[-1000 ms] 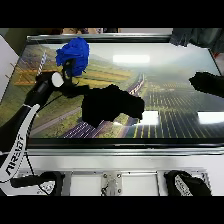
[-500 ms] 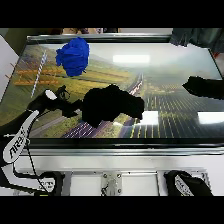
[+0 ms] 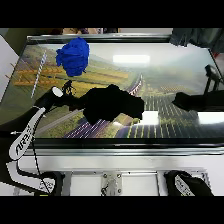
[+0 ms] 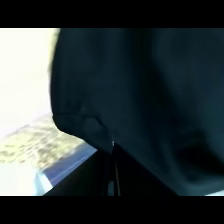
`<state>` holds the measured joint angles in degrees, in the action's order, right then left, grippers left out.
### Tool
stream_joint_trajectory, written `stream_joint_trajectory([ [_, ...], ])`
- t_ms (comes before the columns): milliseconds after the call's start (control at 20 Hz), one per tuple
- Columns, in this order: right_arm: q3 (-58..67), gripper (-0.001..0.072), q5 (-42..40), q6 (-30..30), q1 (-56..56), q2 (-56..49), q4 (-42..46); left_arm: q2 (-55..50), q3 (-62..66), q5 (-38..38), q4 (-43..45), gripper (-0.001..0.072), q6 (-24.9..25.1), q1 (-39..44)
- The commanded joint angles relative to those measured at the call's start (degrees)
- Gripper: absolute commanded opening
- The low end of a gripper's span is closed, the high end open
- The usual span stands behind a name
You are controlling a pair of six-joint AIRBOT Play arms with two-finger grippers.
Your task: Fold the clothes and pants, and hang the long-sleeved shirts on hangers.
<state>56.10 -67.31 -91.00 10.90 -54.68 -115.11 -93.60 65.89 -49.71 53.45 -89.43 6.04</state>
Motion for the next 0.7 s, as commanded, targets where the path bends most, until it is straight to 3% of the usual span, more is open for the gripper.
stream_joint_trajectory([
  [0, -9.7, 0.0502, 3.4, 1.9, -0.3, -2.8, -3.1, 0.0, 4.7, -2.1, -0.4, 0.0009, 1.2, 0.1],
  [50, -12.5, 0.062, 5.8, 1.9, -1.2, -4.5, -4.3, 0.0, 6.0, -2.8, -0.5, 0.001, 1.8, 0.2],
  [400, -15.3, 0.0601, 27.7, 1.9, -17.5, -19.1, -14.0, 0.0, 7.4, -4.4, -0.5, 0.001, 2.6, 0.2],
  [650, -11.6, 0.06, 35.4, 1.9, -22.8, -25.7, -14.2, 0.0, 4.8, -4.7, -0.5, 0.001, 2.6, 0.2],
])
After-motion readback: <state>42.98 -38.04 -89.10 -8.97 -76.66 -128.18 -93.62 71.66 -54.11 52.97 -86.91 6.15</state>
